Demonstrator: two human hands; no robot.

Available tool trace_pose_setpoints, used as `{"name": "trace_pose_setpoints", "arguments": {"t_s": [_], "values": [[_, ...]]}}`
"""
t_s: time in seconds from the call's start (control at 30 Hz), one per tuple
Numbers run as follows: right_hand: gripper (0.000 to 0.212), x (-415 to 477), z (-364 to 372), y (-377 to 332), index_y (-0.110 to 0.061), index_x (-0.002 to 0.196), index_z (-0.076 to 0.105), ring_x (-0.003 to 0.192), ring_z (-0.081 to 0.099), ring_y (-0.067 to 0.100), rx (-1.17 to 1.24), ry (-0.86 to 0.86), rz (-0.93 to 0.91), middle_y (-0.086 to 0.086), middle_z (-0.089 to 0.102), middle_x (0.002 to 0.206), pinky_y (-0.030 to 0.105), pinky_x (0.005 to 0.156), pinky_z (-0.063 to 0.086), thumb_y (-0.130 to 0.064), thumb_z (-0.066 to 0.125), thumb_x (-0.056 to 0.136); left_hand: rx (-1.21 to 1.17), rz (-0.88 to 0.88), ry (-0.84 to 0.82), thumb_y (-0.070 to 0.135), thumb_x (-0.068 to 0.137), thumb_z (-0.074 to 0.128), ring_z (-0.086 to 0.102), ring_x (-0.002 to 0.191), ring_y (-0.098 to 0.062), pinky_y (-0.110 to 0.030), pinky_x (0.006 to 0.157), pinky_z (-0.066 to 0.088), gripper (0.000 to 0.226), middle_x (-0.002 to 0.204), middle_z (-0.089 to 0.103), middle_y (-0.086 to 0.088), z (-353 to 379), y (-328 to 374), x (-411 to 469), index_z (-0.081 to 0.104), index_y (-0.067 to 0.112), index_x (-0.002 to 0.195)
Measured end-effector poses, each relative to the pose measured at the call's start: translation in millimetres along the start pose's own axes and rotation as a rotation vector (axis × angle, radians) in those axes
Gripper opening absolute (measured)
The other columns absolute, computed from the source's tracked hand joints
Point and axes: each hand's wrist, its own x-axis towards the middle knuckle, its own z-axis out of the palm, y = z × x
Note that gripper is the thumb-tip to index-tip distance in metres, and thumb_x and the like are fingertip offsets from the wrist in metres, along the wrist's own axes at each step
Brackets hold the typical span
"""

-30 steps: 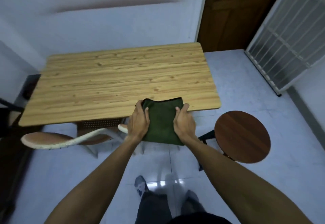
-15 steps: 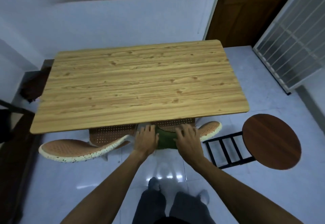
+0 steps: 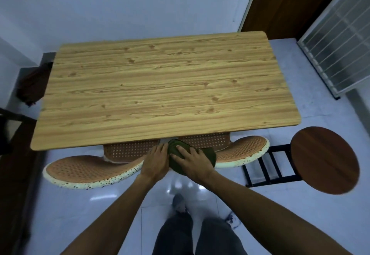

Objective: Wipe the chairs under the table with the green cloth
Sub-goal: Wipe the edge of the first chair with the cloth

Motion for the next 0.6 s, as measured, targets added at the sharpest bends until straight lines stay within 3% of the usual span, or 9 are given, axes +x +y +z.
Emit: {"name": "trace_pose_setpoints", "arguments": {"t_s": [0.07,0.13,0.2,0.3,0.37,0.47,0.53,0.6], "values": [[0.061,20.1,-7.2,-11.4,-0.021,0.156,0.021,0.121,0.049,0.045,0.005,-0.037,0.053,0.016,0.019,0.162,0.053,0.093,0.049,-0.025,0.047,0.101,0.069,-0.004,-0.014,0.021,0.094,0.048,0.05,0.13,-0.032,-0.045,0.115,0.036,0.054,0.144,0.052,-0.015,0.3,-0.4,1.5,0.04,0.008,0.146],[0.046,43.0,-14.6,-21.3,-0.008,0.145,0.039,0.11,0.059,0.041,-0.009,-0.085,0.124,0.021,0.042,0.148,0.049,0.086,0.053,-0.017,0.046,0.1,0.108,0.021,-0.007,0.021,0.093,0.045,0.049,0.13,-0.03,-0.045,0.116,0.033,0.056,0.145,0.051,-0.011,-0.2,0.6,2.9,0.039,0.011,0.147],[0.034,65.0,-19.8,-31.3,-0.003,0.13,0.052,0.108,0.062,0.035,-0.089,-0.16,0.171,0.018,0.057,0.13,0.045,0.09,0.054,-0.013,0.051,0.097,0.102,0.041,0.001,0.019,0.09,0.049,0.049,0.131,-0.031,-0.046,0.117,0.033,0.056,0.143,0.053,-0.012,-2.7,-2.3,3.3,0.042,0.01,0.145],[0.03,82.8,-25.6,-35.6,-0.003,0.124,0.057,0.111,0.062,0.034,-0.136,-0.26,0.168,0.017,0.062,0.124,0.045,0.094,0.052,-0.013,0.052,0.097,0.113,0.044,0.027,0.015,0.086,0.056,0.05,0.131,-0.033,-0.046,0.116,0.036,0.054,0.14,0.055,-0.016,-7.7,-12.3,1.1,0.048,0.007,0.14],[0.026,79.9,-28.3,-34.2,-0.003,0.119,0.06,0.106,0.064,0.032,-0.082,-0.2,0.165,0.016,0.065,0.119,0.042,0.088,0.054,-0.015,0.054,0.096,0.128,0.031,0.015,0.013,0.086,0.059,0.048,0.135,-0.034,-0.047,0.117,0.036,0.058,0.143,0.053,-0.017,-9.9,-20.2,-3.1,0.046,0.006,0.142],[0.047,52.6,-16.2,-26.9,-0.006,0.137,0.045,0.106,0.062,0.036,-0.021,-0.017,0.134,0.02,0.056,0.132,0.045,0.082,0.055,-0.02,0.058,0.094,0.111,0.064,0.035,0.01,0.083,0.064,0.052,0.133,-0.034,-0.046,0.115,0.042,0.061,0.141,0.056,-0.018,-13.6,-22.2,-9.8,0.047,0.004,0.141],[0.072,21.0,0.9,-18.2,-0.01,0.152,0.023,0.119,0.055,0.04,0.05,0.089,0.108,0.021,0.041,0.149,0.049,0.092,0.05,-0.028,0.061,0.094,0.085,0.087,0.035,0.012,0.085,0.065,0.054,0.13,-0.032,-0.044,0.113,0.044,0.06,0.14,0.057,-0.018,-15.8,-16.7,-12.6,0.047,0.005,0.142],[0.073,-12.7,17.1,-1.4,-0.013,0.155,0.018,0.124,0.051,0.039,0.045,0.195,0.102,0.019,0.038,0.152,0.052,0.099,0.046,-0.036,0.055,0.097,0.052,0.106,-0.007,0.022,0.092,0.058,0.049,0.135,-0.029,-0.041,0.115,0.041,0.058,0.146,0.051,-0.016,-16.8,-8.4,-13.2,0.04,0.007,0.146]]}}
